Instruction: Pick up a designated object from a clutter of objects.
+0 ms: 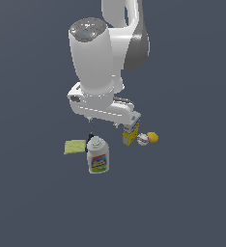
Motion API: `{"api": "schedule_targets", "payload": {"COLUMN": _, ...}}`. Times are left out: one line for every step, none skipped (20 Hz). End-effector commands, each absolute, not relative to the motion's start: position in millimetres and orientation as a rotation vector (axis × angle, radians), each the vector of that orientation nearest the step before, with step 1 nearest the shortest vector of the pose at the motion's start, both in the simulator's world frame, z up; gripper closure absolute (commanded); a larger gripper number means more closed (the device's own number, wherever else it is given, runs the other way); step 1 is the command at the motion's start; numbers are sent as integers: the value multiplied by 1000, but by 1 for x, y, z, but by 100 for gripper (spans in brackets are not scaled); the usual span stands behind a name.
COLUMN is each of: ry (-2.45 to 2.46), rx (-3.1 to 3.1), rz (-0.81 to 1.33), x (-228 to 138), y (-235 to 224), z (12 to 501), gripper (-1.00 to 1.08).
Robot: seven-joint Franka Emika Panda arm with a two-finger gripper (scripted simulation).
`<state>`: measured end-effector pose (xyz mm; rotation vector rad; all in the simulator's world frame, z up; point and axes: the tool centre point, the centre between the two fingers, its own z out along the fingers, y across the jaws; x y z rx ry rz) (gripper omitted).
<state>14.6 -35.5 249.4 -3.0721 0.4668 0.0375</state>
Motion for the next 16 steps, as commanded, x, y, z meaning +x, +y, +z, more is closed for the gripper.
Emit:
{"api": "schedule_targets", "payload": {"ry": 610, "rx": -3042, "rz": 39, "x": 17, "y": -48, "z": 233, "gripper": -92}}
{"api": "schedule_targets", "payload": {"ry": 670, "rx": -3027, "rz": 39, "x": 18, "y": -53, "z": 226, "gripper": -92}}
{"api": "schedule_targets", "payload": {"ry": 730, "rx": -3012, "rz": 40, "x": 18, "y": -58, "z": 219, "gripper": -92}}
{"api": "schedule_targets", "payload": {"ry": 789, "rx": -2996, "rz": 40, "x": 19, "y": -64, "z": 213, "gripper": -92}}
{"api": "schedule_targets", "payload": {"ry": 848, "rx": -2979, "rz": 40, "x": 19, "y": -69, "z": 206, "gripper": -92}}
{"api": "schedule_targets", "payload": {"ry": 907, "rx": -2961, "rz": 40, "x": 19, "y": -75, "z": 199, "gripper": -92}}
{"api": "schedule_targets", "payload": {"ry": 966, "rx": -2942, "rz": 40, "x": 19, "y": -80, "z": 192, "gripper": -92}}
{"api": "schedule_targets", "payload": {"ry": 1025, "rx": -2922, "rz": 40, "x": 19, "y": -86, "z": 185, "gripper": -92}}
{"api": "schedule_targets", "payload": {"ry": 1083, "rx": -2901, "rz": 40, "x": 19, "y": -91, "z": 179, "gripper": -92}}
{"api": "schedule_targets", "payload": {"ry": 1141, "rx": -2879, "rz": 39, "x": 18, "y": -97, "z": 172, "gripper": -92}}
{"api": "schedule_targets", "payload": {"ry": 1199, "rx": -2856, "rz": 39, "x": 18, "y": -103, "z": 165, "gripper": -92}}
{"api": "schedule_targets", "payload": {"ry": 1257, "rx": -2832, "rz": 38, "x": 17, "y": -109, "z": 158, "gripper": -92}}
{"api": "schedule_targets", "payload": {"ry": 1314, "rx": -2807, "rz": 38, "x": 16, "y": -114, "z": 152, "gripper": -92}}
{"api": "schedule_targets", "payload": {"ry": 1371, "rx": -2782, "rz": 37, "x": 15, "y": -120, "z": 145, "gripper": -92}}
{"api": "schedule_targets", "payload": {"ry": 1427, "rx": -2755, "rz": 35, "x": 13, "y": -126, "z": 138, "gripper": -92}}
{"api": "schedule_targets", "payload": {"ry": 1483, "rx": -2727, "rz": 34, "x": 12, "y": -132, "z": 132, "gripper": -92}}
